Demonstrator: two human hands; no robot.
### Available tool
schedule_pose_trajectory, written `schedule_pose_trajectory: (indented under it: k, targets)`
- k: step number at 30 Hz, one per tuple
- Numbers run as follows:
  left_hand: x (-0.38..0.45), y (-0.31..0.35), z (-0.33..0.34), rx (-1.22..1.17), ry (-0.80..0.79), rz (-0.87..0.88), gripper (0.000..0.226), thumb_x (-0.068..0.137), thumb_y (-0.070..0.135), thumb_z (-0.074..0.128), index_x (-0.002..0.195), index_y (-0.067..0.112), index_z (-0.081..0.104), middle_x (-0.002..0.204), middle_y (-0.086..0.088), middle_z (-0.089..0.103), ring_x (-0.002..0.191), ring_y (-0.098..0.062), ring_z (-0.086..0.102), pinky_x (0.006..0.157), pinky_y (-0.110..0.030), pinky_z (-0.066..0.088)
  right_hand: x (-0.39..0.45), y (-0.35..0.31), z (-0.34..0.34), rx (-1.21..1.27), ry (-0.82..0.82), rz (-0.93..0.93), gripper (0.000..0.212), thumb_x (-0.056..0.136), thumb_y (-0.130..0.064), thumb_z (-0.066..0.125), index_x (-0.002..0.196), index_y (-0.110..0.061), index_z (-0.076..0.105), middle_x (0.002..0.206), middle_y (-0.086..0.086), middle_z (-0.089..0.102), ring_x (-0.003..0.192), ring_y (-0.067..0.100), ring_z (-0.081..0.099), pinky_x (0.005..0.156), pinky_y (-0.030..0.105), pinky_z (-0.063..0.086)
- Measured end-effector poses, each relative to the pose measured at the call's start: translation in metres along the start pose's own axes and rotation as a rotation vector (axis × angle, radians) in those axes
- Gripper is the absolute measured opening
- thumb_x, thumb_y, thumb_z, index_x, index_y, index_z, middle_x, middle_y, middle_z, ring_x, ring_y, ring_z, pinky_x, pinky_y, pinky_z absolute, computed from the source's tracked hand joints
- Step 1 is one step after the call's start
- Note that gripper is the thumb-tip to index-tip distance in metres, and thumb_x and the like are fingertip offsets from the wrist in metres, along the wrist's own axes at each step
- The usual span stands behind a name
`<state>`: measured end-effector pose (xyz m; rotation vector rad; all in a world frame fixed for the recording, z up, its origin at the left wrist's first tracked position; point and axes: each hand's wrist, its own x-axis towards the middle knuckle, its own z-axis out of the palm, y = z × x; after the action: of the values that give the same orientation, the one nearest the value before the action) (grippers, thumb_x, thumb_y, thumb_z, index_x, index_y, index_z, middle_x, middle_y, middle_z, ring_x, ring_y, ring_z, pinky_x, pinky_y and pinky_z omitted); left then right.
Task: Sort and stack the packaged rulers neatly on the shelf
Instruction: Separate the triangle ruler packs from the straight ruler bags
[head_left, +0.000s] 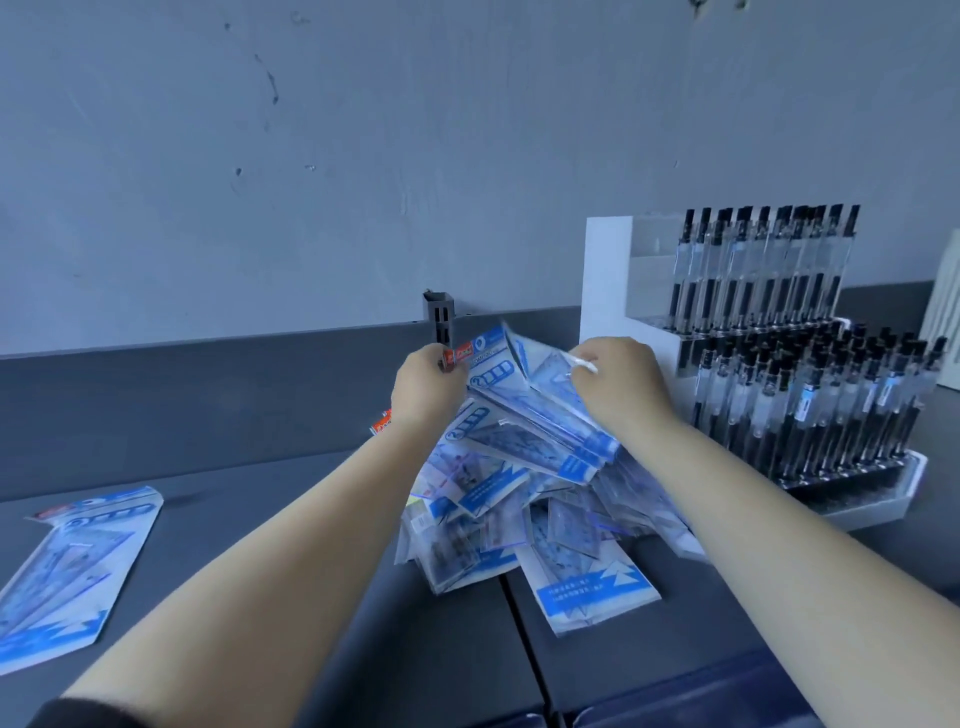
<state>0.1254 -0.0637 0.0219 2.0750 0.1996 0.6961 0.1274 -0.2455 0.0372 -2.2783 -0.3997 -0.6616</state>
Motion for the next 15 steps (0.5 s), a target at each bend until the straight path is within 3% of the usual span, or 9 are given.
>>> schedule_pose_trajectory:
  k: [2, 4, 7, 10, 12, 15]
  targets:
    - [-0.001, 0.007, -0.007, -0.172, 0.026, -0.015, 0.01, 0.091, 0.012, 0.047, 0.083, 0.008, 0.05, 0.076, -0.011, 0.049, 0.051, -0.02, 0.054, 0.055, -0.03, 0.047, 0.002, -0.002, -0.005, 0.133, 0.079, 0.034, 0.022, 0.087, -0.001, 0.047, 0.095, 0.0, 0.068, 0.092, 0.009, 0.067, 0.085, 0.026, 0.057, 0.064, 0.023, 0.032]
    - [-0.005, 0.014, -0.015, -0.312, 0.04, -0.068, 0.009, 0.093, 0.011, 0.046, 0.094, 0.007, 0.054, 0.085, -0.011, 0.055, 0.056, -0.021, 0.061, 0.057, -0.033, 0.058, 0.004, -0.006, -0.006, 0.332, 0.133, 0.095, 0.018, 0.085, 0.0, 0.05, 0.09, 0.006, 0.066, 0.096, 0.023, 0.068, 0.089, 0.039, 0.06, 0.066, 0.025, 0.038]
    - [-0.012, 0.02, -0.025, -0.448, 0.056, -0.127, 0.01, 0.094, 0.01, 0.046, 0.091, 0.011, 0.055, 0.088, -0.013, 0.06, 0.058, -0.022, 0.063, 0.046, -0.028, 0.057, 0.005, -0.011, -0.006, 0.671, 0.122, 0.26, 0.02, 0.085, 0.001, 0.05, 0.069, 0.0, 0.063, 0.096, 0.033, 0.065, 0.089, 0.048, 0.063, 0.073, 0.038, 0.047]
    - [-0.019, 0.02, -0.034, -0.563, 0.095, -0.186, 0.014, 0.092, 0.008, 0.052, 0.081, 0.015, 0.056, 0.085, -0.014, 0.064, 0.061, -0.024, 0.065, 0.043, -0.025, 0.054, -0.001, -0.013, -0.005, 0.833, 0.039, 0.355, 0.036, 0.087, 0.001, 0.052, 0.056, -0.013, 0.063, 0.07, 0.011, 0.066, 0.067, 0.026, 0.06, 0.069, 0.037, 0.044]
    - [-0.023, 0.018, -0.04, -0.616, 0.137, -0.229, 0.011, 0.089, 0.007, 0.058, 0.079, 0.012, 0.055, 0.082, -0.015, 0.065, 0.06, -0.025, 0.064, 0.044, -0.027, 0.054, -0.006, -0.016, -0.006, 0.892, 0.016, 0.376, 0.038, 0.087, 0.001, 0.053, 0.055, -0.014, 0.065, 0.059, 0.004, 0.062, 0.064, 0.021, 0.054, 0.062, 0.03, 0.043]
    - [-0.03, 0.011, -0.042, -0.598, 0.176, -0.28, 0.019, 0.085, 0.009, 0.067, 0.073, 0.01, 0.051, 0.077, -0.015, 0.063, 0.058, -0.024, 0.062, 0.048, -0.028, 0.056, -0.019, -0.021, -0.004, 0.902, -0.019, 0.397, 0.029, 0.088, 0.002, 0.051, 0.064, -0.013, 0.06, 0.07, 0.011, 0.062, 0.064, 0.024, 0.058, 0.062, 0.029, 0.046]
